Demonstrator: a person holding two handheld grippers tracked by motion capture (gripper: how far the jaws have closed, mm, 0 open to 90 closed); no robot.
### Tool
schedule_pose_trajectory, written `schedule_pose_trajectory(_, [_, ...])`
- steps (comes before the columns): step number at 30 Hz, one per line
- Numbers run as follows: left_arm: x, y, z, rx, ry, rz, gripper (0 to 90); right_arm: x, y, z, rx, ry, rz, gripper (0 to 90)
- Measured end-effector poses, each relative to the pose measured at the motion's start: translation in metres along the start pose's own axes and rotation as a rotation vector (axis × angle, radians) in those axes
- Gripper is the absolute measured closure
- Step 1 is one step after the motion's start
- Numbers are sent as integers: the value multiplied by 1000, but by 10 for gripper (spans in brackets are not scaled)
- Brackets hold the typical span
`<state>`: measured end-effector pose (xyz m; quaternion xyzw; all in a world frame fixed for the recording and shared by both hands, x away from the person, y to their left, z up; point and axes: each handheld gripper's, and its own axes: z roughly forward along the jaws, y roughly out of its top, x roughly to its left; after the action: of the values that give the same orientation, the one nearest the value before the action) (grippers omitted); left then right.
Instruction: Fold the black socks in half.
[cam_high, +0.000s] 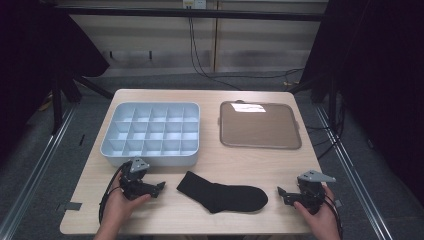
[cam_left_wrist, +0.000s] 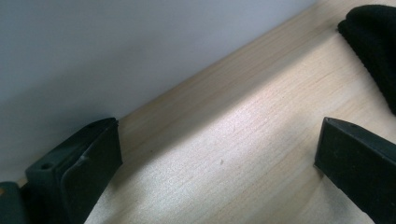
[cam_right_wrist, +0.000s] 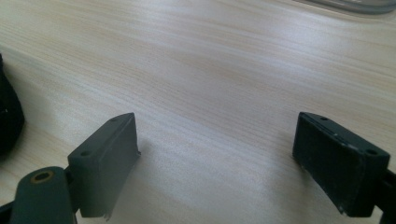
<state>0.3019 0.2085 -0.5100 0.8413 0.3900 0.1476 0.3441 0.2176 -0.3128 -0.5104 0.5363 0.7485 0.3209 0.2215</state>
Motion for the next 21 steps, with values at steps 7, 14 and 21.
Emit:
schedule_pose_trajectory(7, [-7, 11, -5, 91, 45, -49, 93, 1, 1, -1, 0, 3, 20, 158])
schedule_pose_trajectory(14, [-9, 17, -10, 140, 27, -104, 212, 9, 10, -5, 67, 66, 14, 222])
schedule_pose_trajectory(21, [-14, 24, -13, 193, -15, -141, 260, 15, 20, -13, 103, 111, 2, 280])
